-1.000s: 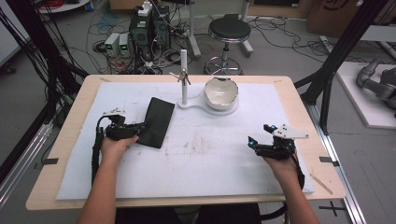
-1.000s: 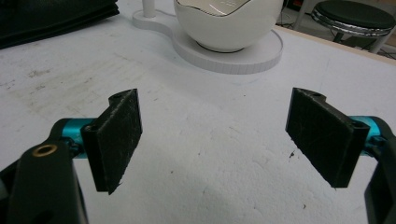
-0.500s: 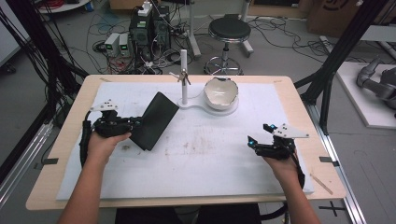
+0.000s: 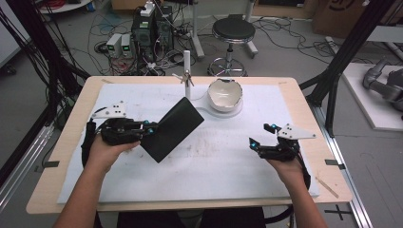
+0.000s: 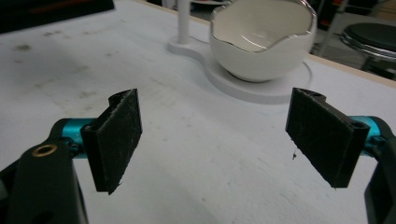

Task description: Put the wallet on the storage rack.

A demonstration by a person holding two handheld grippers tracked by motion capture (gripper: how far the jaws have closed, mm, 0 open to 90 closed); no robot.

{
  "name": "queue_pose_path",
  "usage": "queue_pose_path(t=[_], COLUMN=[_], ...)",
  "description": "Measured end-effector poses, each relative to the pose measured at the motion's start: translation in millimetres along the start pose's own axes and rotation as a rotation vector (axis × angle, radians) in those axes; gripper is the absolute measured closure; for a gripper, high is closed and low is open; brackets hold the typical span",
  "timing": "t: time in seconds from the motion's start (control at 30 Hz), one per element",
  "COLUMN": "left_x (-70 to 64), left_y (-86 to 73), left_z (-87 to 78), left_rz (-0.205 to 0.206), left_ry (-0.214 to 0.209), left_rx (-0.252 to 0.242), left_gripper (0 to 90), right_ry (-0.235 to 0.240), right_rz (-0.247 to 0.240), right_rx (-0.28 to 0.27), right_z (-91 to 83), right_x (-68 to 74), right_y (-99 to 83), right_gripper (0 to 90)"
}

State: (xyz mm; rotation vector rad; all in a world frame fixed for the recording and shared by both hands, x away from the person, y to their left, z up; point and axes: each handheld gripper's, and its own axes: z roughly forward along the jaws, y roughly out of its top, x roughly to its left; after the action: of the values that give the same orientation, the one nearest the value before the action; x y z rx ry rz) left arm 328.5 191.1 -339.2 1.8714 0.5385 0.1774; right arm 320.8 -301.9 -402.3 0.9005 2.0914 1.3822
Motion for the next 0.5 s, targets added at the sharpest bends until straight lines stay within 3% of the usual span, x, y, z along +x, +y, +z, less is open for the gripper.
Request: queue_pose_path(t=[0.17,0.3,0.5], left_x=[-10.1,-18.7,-31.1], left_y=[-3.1,-7.4,-6.3], left_z=[14.3,24.7,35.5], left_rz=[0.025,0.054,0.136], left_ry=[-0.064,-0.103,-0.158], left_rx=[0.007,0.013,0.015], left_gripper=[81.1,81.1,81.4], right_ry=[0.160,0.247,0.360], right_rz=[-0.011,-0.025,-0.029], right_rx=[-0.006,-0.004,-0.002], right_z=[5.5,13.2,22.2], right_x=[7.5,16.4,26.3], right_y=[6.9,11.8,17.7], right_gripper=[18.7,18.7,18.6])
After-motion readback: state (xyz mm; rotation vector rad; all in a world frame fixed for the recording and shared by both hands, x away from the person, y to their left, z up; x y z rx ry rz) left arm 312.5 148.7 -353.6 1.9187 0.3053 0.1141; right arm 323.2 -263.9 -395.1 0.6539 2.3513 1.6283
